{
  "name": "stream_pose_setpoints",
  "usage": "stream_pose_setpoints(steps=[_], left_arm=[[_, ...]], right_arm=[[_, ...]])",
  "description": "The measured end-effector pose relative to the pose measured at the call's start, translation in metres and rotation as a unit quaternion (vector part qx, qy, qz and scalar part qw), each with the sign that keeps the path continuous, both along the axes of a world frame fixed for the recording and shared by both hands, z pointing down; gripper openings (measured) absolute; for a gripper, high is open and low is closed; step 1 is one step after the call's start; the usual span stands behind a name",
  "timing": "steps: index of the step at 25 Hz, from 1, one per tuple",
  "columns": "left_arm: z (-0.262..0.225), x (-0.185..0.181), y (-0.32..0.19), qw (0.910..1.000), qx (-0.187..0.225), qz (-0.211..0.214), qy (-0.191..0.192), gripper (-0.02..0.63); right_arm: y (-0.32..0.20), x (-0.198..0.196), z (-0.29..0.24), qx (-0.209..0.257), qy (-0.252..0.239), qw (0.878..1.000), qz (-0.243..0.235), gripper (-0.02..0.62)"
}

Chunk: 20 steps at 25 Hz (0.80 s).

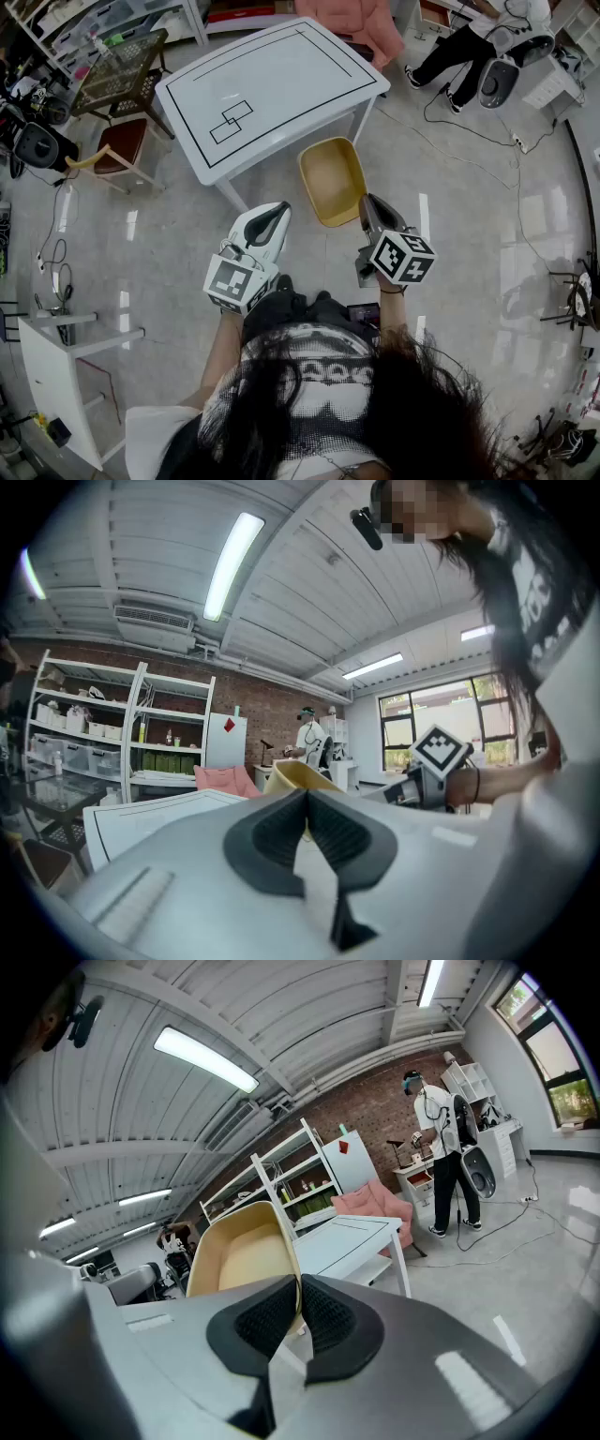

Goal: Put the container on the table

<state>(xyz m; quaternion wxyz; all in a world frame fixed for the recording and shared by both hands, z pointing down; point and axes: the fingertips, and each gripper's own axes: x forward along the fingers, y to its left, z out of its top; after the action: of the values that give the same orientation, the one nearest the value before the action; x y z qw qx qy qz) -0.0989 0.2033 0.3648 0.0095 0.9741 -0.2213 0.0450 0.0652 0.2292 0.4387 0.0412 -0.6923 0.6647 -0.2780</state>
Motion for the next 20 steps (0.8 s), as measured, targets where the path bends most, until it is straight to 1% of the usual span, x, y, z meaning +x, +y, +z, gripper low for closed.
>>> stream_pose_setpoints(steps=[10,20], left_arm=[[-0.004,-0.028,-0.029,0.9999,0.006,0.000,0.010,0.000],[0.003,-0.062,-0.066,0.9999,0.005,0.002,0.012,0.000]], right_arm=[[-0.031,-0.028,-0.006,0.009,0.005,1.000,-0.004,0.025],[-0.070,-0.066,-0.004,0.009,0.013,1.000,-0.014,0.025]])
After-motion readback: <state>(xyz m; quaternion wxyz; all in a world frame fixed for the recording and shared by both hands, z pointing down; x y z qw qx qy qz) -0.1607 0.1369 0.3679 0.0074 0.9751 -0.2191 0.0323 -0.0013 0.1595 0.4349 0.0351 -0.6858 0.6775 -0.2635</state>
